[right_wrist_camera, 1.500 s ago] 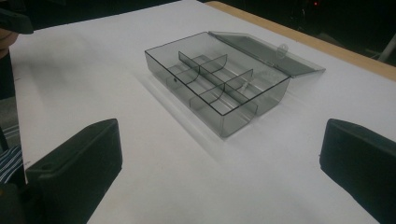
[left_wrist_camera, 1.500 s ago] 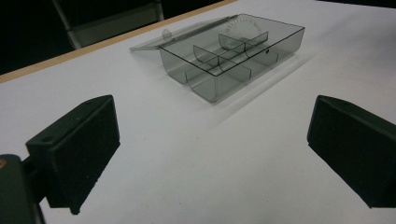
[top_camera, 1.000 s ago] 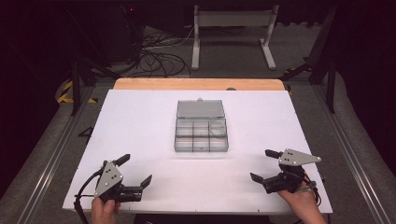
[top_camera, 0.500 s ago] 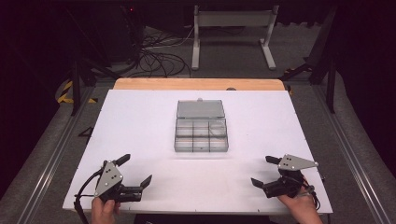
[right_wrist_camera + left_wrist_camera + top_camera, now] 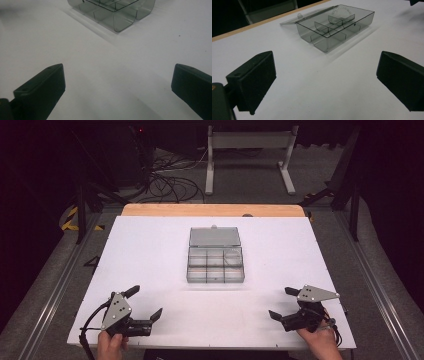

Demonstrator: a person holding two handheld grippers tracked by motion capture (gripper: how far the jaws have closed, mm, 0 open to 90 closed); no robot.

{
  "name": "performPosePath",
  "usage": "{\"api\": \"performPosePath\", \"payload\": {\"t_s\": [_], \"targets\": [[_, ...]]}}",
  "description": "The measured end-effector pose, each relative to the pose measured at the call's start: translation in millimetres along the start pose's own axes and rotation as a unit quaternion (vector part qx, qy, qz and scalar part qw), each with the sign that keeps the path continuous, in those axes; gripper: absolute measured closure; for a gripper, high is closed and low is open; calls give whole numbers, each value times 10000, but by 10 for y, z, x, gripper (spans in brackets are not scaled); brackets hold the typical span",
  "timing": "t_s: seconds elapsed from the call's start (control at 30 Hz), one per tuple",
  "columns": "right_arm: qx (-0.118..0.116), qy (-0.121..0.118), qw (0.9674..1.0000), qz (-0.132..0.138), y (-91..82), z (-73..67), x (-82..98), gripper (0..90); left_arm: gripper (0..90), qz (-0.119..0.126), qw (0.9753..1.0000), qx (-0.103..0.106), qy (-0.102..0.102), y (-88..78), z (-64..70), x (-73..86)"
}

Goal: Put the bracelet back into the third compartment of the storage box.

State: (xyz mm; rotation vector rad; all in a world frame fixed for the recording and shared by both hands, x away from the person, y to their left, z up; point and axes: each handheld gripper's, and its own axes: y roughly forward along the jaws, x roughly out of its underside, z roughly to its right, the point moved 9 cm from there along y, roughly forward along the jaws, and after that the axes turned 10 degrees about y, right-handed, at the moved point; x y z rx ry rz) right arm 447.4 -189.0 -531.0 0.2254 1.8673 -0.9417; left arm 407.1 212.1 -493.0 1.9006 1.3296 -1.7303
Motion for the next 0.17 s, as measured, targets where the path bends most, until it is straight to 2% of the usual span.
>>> {"api": "performPosePath", "payload": {"t_s": [0.17], "targets": [[88, -63, 9997, 212, -58, 8, -51, 0, 28, -9, 10000, 59, -80, 10, -14, 14]]}}
